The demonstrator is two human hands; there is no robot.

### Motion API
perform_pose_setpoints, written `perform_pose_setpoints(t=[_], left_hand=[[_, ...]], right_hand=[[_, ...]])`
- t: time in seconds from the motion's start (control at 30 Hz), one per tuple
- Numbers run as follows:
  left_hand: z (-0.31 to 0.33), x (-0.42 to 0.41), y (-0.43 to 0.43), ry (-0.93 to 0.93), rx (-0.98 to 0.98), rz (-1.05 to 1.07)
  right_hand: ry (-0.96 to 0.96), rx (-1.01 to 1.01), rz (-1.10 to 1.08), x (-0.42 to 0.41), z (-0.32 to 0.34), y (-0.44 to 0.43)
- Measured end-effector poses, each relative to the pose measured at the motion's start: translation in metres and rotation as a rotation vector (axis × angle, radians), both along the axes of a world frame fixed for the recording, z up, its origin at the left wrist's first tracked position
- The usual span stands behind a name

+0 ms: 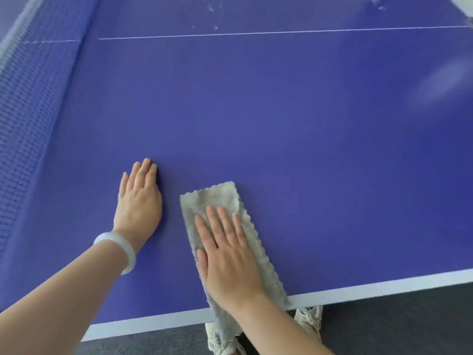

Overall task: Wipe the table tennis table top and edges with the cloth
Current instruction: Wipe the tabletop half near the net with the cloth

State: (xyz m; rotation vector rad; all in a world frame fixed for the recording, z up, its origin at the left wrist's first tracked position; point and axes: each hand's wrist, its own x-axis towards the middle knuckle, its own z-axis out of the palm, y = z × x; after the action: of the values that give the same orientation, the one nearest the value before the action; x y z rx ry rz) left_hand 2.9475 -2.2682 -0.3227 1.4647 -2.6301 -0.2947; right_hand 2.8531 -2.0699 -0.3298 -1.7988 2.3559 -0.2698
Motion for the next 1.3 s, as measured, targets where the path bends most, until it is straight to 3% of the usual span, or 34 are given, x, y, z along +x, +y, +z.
perform_pose_setpoints(t=[0.07, 0.13, 0.23, 0.33, 0.47, 0.53, 0.6, 0.7, 0.8, 0.9, 0.97, 1.03, 1.17, 1.3], left_hand=[[0.003, -0.019, 0.014, -0.004, 0.019, -0.003], [0.007, -0.052, 0.041, 0.024, -0.002, -0.122], [0.010, -0.116, 0.083, 0.049, -0.036, -0.311], [0.009, -0.179, 0.107, 0.025, -0.041, -0.351], [0.006, -0.242, 0.100, -0.042, -0.037, -0.298], [0.002, -0.263, 0.093, -0.043, 0.006, -0.251], [-0.003, -0.267, 0.089, -0.035, 0.037, -0.194], [-0.008, -0.267, 0.090, -0.001, 0.029, -0.158], [-0.007, -0.266, 0.089, 0.037, 0.029, -0.151], [-0.007, -0.267, 0.089, 0.039, 0.025, -0.127], [-0.006, -0.266, 0.089, 0.046, 0.022, -0.121], [-0.005, -0.266, 0.089, 0.053, 0.023, -0.126], [-0.007, -0.266, 0.089, 0.047, 0.009, -0.133], [-0.005, -0.264, 0.089, 0.042, 0.023, -0.114]], right_hand=[[-0.018, 0.020, 0.065, -0.032, 0.001, 0.021], [-0.033, 0.021, -0.006, -0.077, 0.001, 0.048], [0.041, 0.025, -0.307, -0.158, 0.004, 0.093], [0.039, 0.098, -0.646, -0.226, 0.007, 0.125], [0.076, 0.070, -0.884, -0.218, 0.005, 0.115], [0.099, -0.023, -0.710, -0.186, 0.000, 0.106], [0.040, -0.044, -0.329, -0.162, -0.004, 0.108], [-0.020, -0.040, 0.007, -0.205, -0.001, 0.134], [0.072, 0.009, -0.107, -0.289, 0.004, 0.167], [0.085, 0.107, -0.649, -0.359, 0.010, 0.187], [0.062, 0.134, -0.873, -0.357, 0.010, 0.174], [0.087, 0.111, -0.803, -0.321, 0.008, 0.149], [0.049, -0.013, -0.266, -0.234, 0.004, 0.092], [-0.056, -0.042, -0.021, -0.234, 0.002, 0.049]])
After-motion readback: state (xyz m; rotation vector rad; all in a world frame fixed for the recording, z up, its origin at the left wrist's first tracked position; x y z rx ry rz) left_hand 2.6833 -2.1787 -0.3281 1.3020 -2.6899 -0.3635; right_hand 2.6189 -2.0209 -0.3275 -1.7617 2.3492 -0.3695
